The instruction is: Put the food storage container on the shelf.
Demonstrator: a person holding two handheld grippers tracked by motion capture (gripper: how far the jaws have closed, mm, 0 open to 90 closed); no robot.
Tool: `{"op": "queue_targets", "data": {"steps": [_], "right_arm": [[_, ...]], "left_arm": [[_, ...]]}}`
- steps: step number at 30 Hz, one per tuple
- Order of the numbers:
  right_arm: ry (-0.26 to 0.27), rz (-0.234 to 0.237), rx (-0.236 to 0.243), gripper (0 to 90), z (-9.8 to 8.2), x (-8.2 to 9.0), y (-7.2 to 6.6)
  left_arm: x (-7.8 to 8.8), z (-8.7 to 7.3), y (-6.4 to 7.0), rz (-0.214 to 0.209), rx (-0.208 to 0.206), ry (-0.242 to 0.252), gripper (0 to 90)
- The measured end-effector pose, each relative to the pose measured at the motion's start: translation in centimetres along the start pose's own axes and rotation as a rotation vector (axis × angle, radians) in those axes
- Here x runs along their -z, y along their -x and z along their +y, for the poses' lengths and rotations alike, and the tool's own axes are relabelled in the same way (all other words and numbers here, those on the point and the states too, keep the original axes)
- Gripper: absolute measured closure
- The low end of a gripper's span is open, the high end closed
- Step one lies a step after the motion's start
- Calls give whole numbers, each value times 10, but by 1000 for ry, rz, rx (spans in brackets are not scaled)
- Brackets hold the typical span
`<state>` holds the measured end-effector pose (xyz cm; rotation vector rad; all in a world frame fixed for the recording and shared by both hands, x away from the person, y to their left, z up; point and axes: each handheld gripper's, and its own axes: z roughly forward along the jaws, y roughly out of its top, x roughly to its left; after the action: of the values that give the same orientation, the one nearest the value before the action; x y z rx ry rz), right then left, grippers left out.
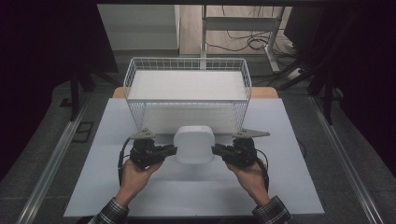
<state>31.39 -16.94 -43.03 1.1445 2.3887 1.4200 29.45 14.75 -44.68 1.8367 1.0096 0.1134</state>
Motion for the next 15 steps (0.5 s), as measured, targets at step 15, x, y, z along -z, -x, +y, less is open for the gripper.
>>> {"op": "queue_targets", "data": {"steps": [15], "right_arm": [[64,-7,52,781,47,11,-6]], "left_arm": [[23,43,1,23,-39,63,797]]}}
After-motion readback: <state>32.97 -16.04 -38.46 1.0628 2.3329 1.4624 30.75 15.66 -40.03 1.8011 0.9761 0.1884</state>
